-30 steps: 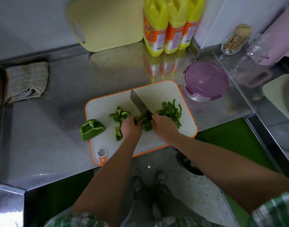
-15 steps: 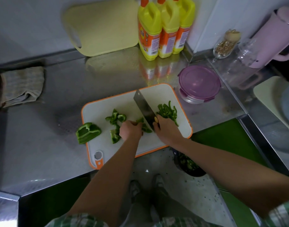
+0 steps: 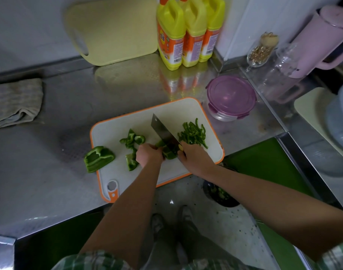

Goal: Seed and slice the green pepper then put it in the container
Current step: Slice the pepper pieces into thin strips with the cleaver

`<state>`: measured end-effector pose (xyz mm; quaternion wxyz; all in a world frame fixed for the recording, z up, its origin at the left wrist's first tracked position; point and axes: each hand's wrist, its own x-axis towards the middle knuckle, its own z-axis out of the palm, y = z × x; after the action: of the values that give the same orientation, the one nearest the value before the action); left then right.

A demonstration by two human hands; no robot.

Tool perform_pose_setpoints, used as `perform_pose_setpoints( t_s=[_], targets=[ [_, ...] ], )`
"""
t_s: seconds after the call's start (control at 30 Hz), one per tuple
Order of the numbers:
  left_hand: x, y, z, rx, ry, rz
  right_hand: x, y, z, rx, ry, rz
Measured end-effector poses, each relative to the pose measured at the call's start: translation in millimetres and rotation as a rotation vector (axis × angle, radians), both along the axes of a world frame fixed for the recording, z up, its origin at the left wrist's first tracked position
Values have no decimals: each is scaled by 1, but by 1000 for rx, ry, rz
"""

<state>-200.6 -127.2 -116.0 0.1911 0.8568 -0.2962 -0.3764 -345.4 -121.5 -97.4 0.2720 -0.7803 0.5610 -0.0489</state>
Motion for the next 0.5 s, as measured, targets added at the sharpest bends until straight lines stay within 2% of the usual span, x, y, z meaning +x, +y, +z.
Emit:
perform_pose_setpoints(
  t_s=[0.33, 0.5],
  targets=[
    [3, -2, -8, 16, -46, -82, 22, -6, -9, 43, 150, -15],
    [6, 5, -12, -69, -75, -194, 29, -4, -13, 24, 149, -37]
  ],
)
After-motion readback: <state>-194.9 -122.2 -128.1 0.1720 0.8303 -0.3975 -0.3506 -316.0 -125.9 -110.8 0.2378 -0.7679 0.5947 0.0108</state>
